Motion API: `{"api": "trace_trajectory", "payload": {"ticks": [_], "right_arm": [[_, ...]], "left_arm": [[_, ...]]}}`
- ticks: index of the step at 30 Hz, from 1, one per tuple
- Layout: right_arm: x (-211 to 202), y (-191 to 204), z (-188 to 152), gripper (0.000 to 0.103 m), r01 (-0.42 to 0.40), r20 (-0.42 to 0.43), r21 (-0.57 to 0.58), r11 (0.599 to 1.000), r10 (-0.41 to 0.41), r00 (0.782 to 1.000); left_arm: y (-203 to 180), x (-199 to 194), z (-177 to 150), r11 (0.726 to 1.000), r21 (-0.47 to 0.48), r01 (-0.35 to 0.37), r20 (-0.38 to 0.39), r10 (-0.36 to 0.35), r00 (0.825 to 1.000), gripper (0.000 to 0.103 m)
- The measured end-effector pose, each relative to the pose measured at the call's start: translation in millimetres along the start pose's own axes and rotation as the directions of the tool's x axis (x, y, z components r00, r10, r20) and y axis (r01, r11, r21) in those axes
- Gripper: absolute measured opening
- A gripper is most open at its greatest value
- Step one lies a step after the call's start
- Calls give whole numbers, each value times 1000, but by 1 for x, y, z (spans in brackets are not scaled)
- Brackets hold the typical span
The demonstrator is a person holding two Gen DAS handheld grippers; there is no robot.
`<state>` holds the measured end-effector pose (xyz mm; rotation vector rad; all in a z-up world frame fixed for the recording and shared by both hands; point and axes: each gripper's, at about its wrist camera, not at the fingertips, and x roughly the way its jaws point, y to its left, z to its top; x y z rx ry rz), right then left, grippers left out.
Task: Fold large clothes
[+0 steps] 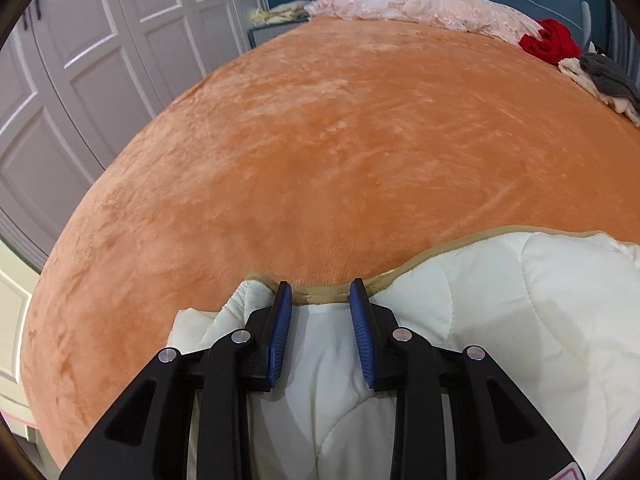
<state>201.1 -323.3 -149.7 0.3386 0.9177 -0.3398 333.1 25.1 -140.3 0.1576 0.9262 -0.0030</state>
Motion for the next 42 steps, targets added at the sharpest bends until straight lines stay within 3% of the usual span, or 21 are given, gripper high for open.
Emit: {"api": "trace_trajectory", "payload": {"ticks": [6, 13, 17, 19, 21, 24, 27, 29, 35, 42], "right_arm": [[7, -5, 4, 0, -29, 20, 29, 999, 29, 999], [7, 1, 7, 0, -2, 34, 19, 1000, 2, 999], [-24, 13, 23, 3, 109, 47, -3, 994, -109, 993], [-56, 20, 27, 14, 54, 111, 36, 998, -58, 992], [-78, 37, 31, 20, -9, 132, 28, 1000, 5, 991], [-93, 76, 30, 20, -99, 123, -36, 994, 103, 987], [-89, 111, 22, 20, -162, 75, -108, 981, 171, 982], [-78, 129, 16, 19, -180, 34, -148, 973, 186, 982], [-31, 140, 0, 11, -171, -77, -156, 973, 160, 984], [0, 139, -14, 7, -153, -95, -161, 975, 139, 986]], "left_arm": [[5, 5, -3, 999, -35, 26, 25, -25, 999, 29], [0, 8, 0, 1000, -22, 1, 19, 0, 1000, 29], [-3, 1, 11, 999, 25, -28, -31, 29, 999, 31], [0, -25, 19, 999, 22, -25, -27, 26, 999, 37], [-1, -59, 22, 999, 0, 47, 35, -47, 998, 41], [-25, -100, 26, 992, 33, 118, 84, -121, 989, 41], [-53, -110, 23, 980, 48, 195, 54, -198, 979, 41], [-74, -108, 16, 975, 72, 209, 34, -212, 977, 42], [-106, -72, -8, 976, 75, 204, -65, -200, 978, 41], [-119, -47, -23, 981, 91, 169, -46, -165, 985, 41]]}}
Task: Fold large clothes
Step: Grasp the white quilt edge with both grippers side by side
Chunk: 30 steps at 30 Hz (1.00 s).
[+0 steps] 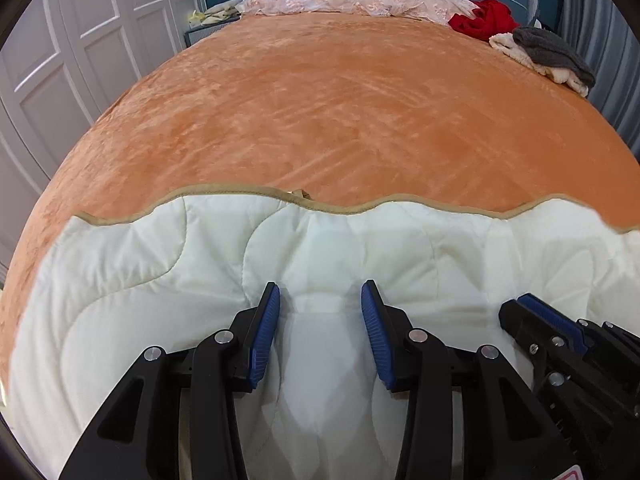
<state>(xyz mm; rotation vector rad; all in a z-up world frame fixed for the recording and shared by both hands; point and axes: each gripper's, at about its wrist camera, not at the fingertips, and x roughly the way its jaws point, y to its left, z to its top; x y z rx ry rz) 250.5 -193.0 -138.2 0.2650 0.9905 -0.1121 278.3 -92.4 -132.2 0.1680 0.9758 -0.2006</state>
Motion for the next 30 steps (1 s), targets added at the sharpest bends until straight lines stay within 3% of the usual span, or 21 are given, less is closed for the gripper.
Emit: {"api": "trace_trajectory", "payload": {"ticks": [10, 18, 21, 25, 30], "right_arm": [[17, -5, -2, 5, -19, 53, 27, 999, 18, 998], [6, -7, 1, 5, -43, 68, 42, 998, 40, 997], [-41, -9, -5, 10, -60, 92, 69, 996, 54, 994], [-101, 1, -39, 10, -38, 79, -12, 999, 39, 996], [-123, 11, -80, 10, -31, 21, -58, 998, 32, 999]], "left_arm": [[-3, 21, 4, 999, -5, -33, 37, 34, 999, 42], [-7, 22, 6, 998, 11, -55, 39, 55, 998, 42], [-3, 4, 8, 999, 21, -37, 19, 36, 999, 43], [21, -53, -11, 998, -36, 43, 28, -42, 999, 43], [31, -95, -51, 997, -49, 65, -2, -65, 998, 43]]}}
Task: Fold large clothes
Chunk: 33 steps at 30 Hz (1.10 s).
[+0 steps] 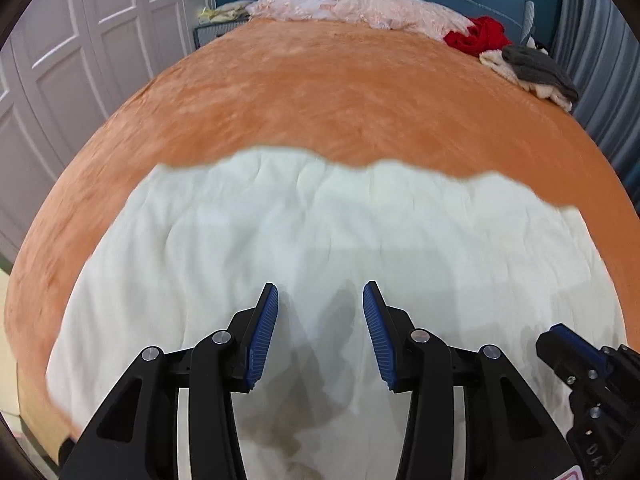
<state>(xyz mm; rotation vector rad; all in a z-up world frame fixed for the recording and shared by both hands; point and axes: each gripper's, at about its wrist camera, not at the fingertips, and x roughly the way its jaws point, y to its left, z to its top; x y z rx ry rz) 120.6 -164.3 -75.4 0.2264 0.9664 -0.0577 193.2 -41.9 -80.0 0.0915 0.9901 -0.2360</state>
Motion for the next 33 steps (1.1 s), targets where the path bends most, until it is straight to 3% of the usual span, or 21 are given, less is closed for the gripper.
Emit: {"api": "trace_trajectory", "payload": {"ticks": [4, 10, 22, 33], "right_arm": [[11, 1, -18, 10, 2, -34, 19, 1000, -1, 999], [33, 5, -26, 10, 42, -77, -15, 999, -43, 996], [52, 13, -26, 8, 84, -82, -52, 995, -88, 993], [57, 11, -24, 8, 75, -81, -44, 996, -78, 994]], "left_arm": [[-4, -4, -26, 1000, 10, 13, -35, -13, 999, 43], [-14, 4, -45, 997, 70, -42, -35, 45, 998, 43], [-24, 22, -56, 984, 123, -129, -11, 131, 991, 44], [-23, 26, -59, 982, 132, -137, 22, 135, 991, 43]]}}
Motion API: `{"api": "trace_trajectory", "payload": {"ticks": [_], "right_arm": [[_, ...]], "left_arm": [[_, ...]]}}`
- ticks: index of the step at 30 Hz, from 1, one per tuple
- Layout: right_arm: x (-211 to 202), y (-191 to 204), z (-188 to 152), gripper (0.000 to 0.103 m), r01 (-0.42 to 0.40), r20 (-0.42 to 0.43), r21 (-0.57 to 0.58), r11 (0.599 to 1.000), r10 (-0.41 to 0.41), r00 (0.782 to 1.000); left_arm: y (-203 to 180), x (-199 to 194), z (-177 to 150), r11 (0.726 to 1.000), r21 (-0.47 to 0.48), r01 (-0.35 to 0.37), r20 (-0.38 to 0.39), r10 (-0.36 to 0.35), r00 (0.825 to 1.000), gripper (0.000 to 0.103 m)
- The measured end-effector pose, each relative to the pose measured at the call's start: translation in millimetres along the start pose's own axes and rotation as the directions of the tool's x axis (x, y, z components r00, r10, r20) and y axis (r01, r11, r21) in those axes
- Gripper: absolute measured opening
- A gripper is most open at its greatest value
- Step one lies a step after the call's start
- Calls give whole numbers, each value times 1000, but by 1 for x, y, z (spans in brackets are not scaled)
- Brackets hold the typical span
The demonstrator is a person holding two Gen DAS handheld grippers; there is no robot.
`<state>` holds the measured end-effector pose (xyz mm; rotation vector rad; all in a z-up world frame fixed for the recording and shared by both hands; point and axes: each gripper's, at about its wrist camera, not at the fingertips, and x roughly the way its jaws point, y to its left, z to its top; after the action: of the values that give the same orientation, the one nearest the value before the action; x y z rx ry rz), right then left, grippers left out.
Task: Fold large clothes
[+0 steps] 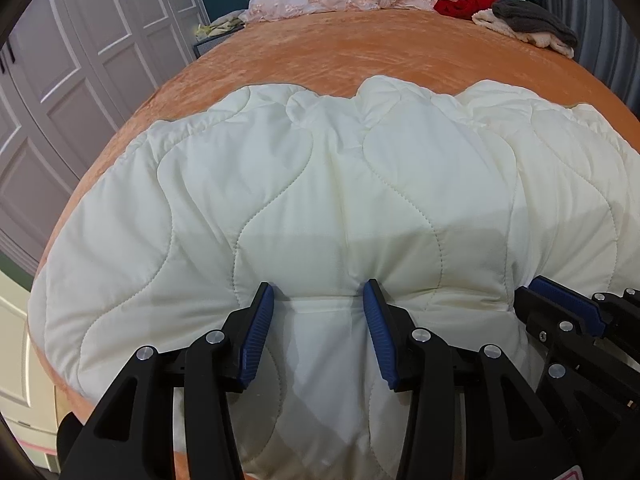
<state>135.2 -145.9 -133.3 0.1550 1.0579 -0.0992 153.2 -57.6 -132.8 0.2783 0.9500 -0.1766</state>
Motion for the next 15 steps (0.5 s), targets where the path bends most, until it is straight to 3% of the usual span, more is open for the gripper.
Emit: {"api": "trace_trajectory", "payload": {"ticks": [3, 5, 7, 9, 15], "right_arm": [[-3, -5, 3, 8, -35, -14, 15, 999, 36, 999], [-14, -10, 7, 8, -64, -32, 56, 996, 66, 997], [-26, -9, 9, 11, -94, -28, 93, 991, 97, 995], [-38, -2, 8, 11, -142, -13, 97, 985, 144, 989], [-46, 40, 1, 11, -154, -40, -9, 988, 153, 987]], "left_arm": [[13, -9, 4, 997, -36, 69, -13, -69, 998, 47], [33, -23, 5, 984, -108, 141, -15, -144, 989, 47], [64, -43, 1, 965, -206, 163, 3, -166, 986, 48], [103, -59, -8, 931, -322, 174, 20, -177, 984, 57], [204, -60, -50, 755, -639, 149, -10, -201, 980, 59]]}}
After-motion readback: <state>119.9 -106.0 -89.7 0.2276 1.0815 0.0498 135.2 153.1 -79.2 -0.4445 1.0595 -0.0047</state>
